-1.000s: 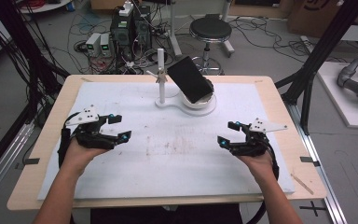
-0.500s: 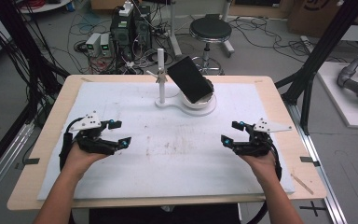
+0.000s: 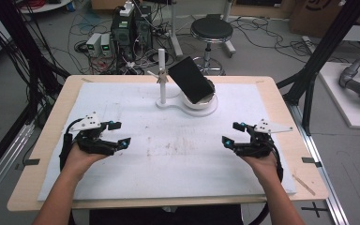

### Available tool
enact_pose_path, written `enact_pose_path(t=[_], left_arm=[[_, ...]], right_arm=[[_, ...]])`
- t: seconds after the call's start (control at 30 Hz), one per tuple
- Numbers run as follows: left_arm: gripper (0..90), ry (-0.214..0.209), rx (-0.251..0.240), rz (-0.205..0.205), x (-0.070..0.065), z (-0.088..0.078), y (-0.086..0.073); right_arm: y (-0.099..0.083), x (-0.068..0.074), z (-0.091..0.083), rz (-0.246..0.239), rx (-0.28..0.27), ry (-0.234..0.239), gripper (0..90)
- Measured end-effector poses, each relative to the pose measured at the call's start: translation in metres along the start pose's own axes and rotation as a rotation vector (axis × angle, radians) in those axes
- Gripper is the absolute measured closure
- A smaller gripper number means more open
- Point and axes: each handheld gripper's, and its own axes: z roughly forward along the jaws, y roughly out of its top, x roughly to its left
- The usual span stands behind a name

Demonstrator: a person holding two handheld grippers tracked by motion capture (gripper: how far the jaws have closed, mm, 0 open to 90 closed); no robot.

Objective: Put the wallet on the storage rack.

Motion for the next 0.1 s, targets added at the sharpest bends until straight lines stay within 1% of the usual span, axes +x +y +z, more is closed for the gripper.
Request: enact_pose_path(t=[0.03, 0.1], left_arm=[[21.1, -0.001, -0.001, -0.005, -0.0001, 0.0007, -0.0002], [21.1, -0.003, 0.006, 0.001, 0.0012, 0.0016, -0.0006]], right_arm=[[0.0000, 0.0002, -0.0001, -0.002, 0.000, -0.001, 19.6], [0.0000, 0.0003, -0.0005, -0.002, -0.006, 0.001, 19.6]])
